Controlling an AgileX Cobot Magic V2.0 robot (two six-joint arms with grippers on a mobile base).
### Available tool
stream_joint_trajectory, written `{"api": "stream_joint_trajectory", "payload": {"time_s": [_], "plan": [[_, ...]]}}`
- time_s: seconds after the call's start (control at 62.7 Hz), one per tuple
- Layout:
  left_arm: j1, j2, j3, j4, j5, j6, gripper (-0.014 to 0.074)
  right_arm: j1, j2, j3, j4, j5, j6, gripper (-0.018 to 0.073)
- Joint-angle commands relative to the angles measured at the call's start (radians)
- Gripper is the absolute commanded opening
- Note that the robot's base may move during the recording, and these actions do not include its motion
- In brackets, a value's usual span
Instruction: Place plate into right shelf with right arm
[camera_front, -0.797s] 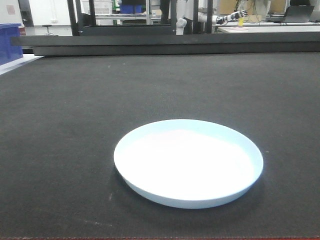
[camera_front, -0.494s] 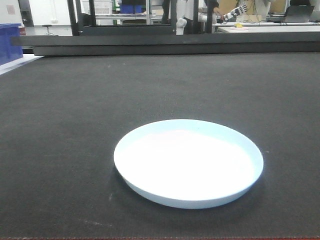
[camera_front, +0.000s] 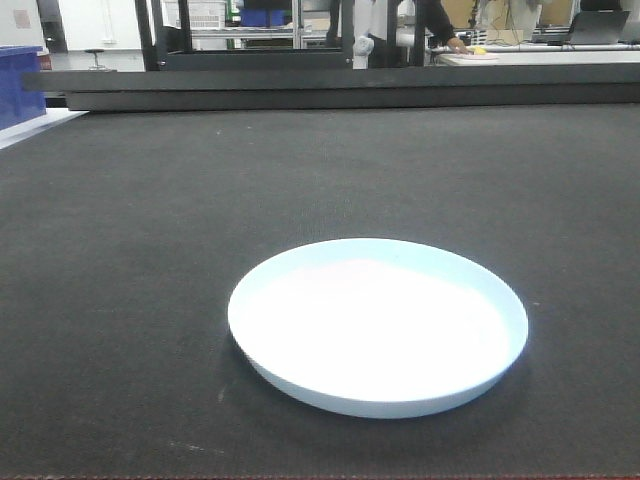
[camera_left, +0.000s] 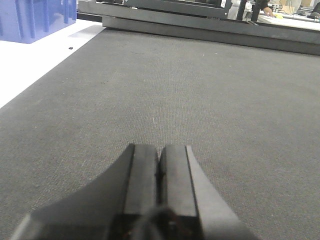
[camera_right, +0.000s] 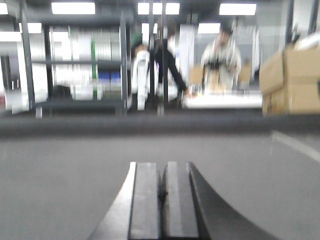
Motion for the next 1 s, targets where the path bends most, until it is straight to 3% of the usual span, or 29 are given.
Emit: {"api": "stream_joint_trajectory", "payload": {"time_s": [0.0,0.319,0.51,0.733,0.988], "plan": [[-0.002,-0.010,0.010,-0.008,-0.090,-0.007,-0.0128,-0.002,-0.017,-0.087,-0.011,-0.132,0.002,0.0054],[-0.002,-0.010,0.010,-0.008,-0.090,-0.007,-0.0128,-0.002,0.113,-0.363,-0.009,0.146,0.002,0.0054],[-0.002,-0.010,0.010,-0.008,-0.090,-0.007,-0.0128,-0.002,0.283,-0.480,-0.006,0.287,0.002,0.0054],[-0.002,-0.010,0.010,-0.008,-0.090,-0.007,-0.0128,-0.002,0.505,-0.602,-0.006,0.544,0.002,0.0054],[-0.002,-0.010,0.010,-0.008,-0.090,-0.007,-0.0128,0.002,0.741,-0.683,0.004,0.635,0.002,0.0054]]}}
